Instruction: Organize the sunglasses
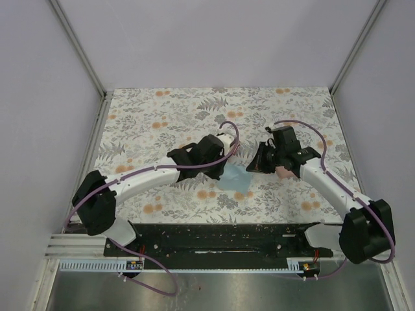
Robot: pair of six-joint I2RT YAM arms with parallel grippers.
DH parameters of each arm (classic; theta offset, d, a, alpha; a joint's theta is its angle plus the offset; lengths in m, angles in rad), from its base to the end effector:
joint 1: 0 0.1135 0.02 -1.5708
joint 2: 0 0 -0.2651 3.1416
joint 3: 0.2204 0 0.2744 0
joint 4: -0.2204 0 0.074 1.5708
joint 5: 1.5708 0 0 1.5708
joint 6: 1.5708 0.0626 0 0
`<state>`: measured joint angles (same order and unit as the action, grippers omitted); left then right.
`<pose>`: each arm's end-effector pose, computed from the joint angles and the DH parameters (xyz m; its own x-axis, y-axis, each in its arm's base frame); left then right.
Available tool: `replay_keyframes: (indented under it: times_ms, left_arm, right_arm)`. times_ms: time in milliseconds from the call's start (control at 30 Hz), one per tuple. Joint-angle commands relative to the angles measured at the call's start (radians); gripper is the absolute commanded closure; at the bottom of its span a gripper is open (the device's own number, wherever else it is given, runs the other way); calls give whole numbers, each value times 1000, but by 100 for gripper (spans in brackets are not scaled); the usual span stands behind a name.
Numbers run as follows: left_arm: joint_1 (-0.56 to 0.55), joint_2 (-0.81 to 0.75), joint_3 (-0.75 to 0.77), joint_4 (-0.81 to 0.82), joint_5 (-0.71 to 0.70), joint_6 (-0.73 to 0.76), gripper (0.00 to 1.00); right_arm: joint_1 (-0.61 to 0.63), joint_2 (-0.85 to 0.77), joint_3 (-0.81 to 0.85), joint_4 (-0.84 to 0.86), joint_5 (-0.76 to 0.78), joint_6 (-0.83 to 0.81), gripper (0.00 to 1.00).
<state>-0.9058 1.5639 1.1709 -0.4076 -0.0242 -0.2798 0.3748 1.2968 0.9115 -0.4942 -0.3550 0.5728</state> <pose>0.2379 -0.3009 0.2334 -0.6401 0.3689 -0.6740 0.6238 0.7616 -0.1756 0.2745 0.1314 0.2214 -0.9003 0.1919 -0.3906 -0.0732 0.8180 0.5706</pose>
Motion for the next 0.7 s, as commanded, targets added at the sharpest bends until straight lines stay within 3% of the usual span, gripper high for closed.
replay_keyframes:
  times_ms: [0,167,300,533,667]
  left_arm:
    - [-35,-109,-40,10,3,-48,100]
    - [-45,-185,-50,1,9,-85,100]
    - [-53,-185,-54,-56,59,-120,100]
    - [-64,-222,-218,29,78,-185,99]
    - [-59,-170,-231,62,78,-194,99]
  right_arm:
    - [13,-129,-45,26,-72,16,100]
    - [13,-142,-51,-35,-13,15,100]
    - [13,-145,-63,-78,-56,36,100]
    - [13,-198,-131,-119,-78,65,100]
    - [13,-156,-120,-125,-61,52,100]
